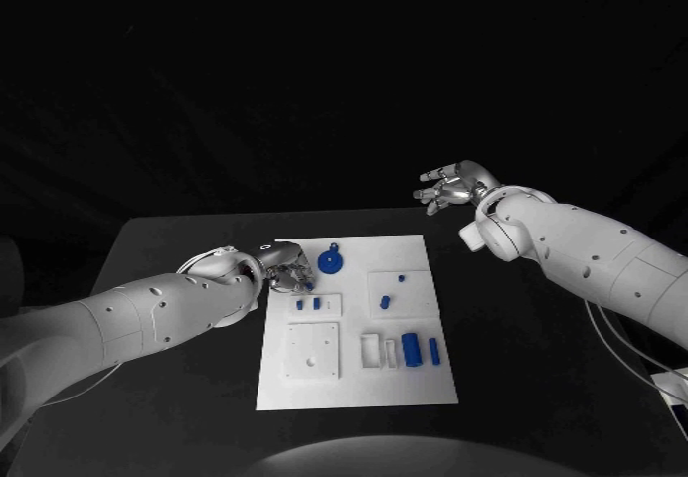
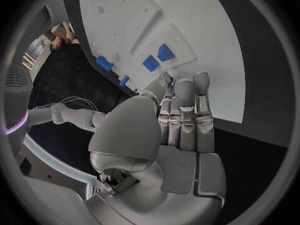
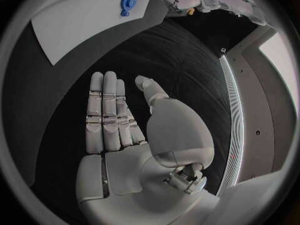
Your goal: Assemble the parts on the task board
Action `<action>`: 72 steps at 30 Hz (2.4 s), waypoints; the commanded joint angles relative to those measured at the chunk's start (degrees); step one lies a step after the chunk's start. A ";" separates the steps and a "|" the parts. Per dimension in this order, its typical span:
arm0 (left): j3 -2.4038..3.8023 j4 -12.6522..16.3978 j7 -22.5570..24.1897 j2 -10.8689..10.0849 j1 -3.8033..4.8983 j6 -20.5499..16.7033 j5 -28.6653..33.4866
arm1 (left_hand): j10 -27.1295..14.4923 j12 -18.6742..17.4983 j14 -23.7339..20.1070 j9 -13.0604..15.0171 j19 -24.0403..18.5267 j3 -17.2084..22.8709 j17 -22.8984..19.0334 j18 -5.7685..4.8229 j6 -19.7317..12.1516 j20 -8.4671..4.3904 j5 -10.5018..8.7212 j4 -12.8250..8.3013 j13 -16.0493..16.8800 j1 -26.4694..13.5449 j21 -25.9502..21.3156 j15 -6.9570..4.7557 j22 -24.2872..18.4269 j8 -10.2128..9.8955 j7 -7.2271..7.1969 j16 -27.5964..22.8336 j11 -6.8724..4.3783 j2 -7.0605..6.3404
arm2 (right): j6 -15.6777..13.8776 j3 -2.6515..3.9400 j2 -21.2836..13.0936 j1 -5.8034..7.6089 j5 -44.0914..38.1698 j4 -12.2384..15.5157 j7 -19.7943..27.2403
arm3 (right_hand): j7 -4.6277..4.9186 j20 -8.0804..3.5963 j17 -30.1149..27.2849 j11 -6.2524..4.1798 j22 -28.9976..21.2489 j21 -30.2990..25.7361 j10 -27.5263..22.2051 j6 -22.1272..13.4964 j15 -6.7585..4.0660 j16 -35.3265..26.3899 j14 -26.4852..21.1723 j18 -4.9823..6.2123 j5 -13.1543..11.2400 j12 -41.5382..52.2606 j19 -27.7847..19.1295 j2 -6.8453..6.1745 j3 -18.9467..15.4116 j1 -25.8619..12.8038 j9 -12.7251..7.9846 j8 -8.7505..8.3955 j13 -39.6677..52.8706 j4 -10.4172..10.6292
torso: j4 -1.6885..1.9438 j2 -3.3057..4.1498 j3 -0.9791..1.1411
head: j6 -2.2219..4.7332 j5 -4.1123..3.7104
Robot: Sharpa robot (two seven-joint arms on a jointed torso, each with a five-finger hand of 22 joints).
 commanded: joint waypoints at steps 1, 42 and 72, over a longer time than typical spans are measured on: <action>-0.02 -0.23 0.60 0.23 -0.05 0.74 -0.33 | -0.24 -0.22 -0.01 0.10 -0.17 -0.19 0.07 0.31 -0.19 0.02 -0.15 0.06 0.01 0.08 -0.31 0.20 0.93 0.17 0.06 -0.36 -0.03 0.32 | 0.52 0.03 0.02 -0.01 0.07 -0.01 0.33 | 0.09 -0.02 -0.07 -0.01 -0.06 -0.13 0.16 0.22 -0.03 -0.18 -0.11 -0.25 0.17 -0.08 0.29 -0.02 0.14 -0.42 0.04 0.22 -0.07 0.16 | 0.03 0.01 -0.03 | -0.08 -0.03; 0.02 -1.70 0.84 0.91 -0.22 -2.79 1.39 | -0.14 -0.21 0.12 0.15 0.06 0.28 0.29 0.39 -0.11 -0.07 0.25 -0.10 0.01 0.29 -0.23 0.10 1.01 0.21 0.11 -0.30 -0.07 0.39 | 0.64 0.03 0.22 -0.02 0.07 -0.10 0.27 | 0.09 -0.02 -0.07 -0.01 -0.06 -0.13 0.16 0.22 -0.03 -0.18 -0.11 -0.25 0.17 -0.08 0.29 -0.02 0.14 -0.42 0.04 0.22 -0.07 0.16 | 0.01 0.02 0.01 | -0.20 0.26; 0.00 -1.99 -1.35 1.57 -0.20 2.29 0.28 | -0.15 -0.21 -0.06 0.15 -0.22 0.54 0.34 0.25 -0.09 -0.02 0.12 -0.34 0.01 0.28 -0.19 0.19 1.05 0.19 0.14 -0.38 -0.07 0.47 | 0.60 0.04 0.22 -0.02 0.07 -0.14 0.23 | 0.09 -0.02 -0.07 -0.01 -0.06 -0.13 0.16 0.22 -0.03 -0.18 -0.11 -0.25 0.17 -0.08 0.29 -0.02 0.14 -0.42 0.04 0.22 -0.07 0.16 | 0.02 -0.01 -0.04 | -0.17 -0.07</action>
